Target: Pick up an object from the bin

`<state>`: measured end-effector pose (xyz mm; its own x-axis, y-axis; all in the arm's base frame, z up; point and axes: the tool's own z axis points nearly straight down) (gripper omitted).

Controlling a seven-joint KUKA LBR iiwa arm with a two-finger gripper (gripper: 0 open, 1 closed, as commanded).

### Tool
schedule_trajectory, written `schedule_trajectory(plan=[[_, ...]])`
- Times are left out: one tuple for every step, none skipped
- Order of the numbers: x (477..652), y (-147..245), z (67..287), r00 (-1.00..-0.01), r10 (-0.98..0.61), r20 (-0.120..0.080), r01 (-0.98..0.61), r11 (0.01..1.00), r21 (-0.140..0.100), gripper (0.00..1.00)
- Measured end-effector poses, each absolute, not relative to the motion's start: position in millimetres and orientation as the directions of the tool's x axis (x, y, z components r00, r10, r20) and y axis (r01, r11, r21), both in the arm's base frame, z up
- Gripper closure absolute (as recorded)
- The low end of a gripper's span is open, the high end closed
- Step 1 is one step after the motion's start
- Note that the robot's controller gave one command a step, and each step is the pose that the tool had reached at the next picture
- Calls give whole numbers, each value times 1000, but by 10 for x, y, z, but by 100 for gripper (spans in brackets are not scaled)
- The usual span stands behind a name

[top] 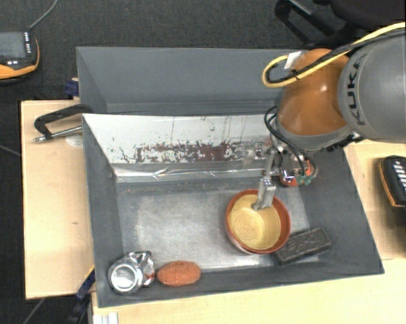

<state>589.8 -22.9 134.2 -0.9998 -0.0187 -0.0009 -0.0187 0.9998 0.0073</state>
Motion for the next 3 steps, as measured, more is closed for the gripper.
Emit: schedule_trajectory(plan=[[5988,-56,672,-998,-55,5,-55,998,9,0],[6017,-70,732,-999,-54,-5,-54,998,7,100],[5837,-25,2243,-992,-127,-18,-127,992,5,100]])
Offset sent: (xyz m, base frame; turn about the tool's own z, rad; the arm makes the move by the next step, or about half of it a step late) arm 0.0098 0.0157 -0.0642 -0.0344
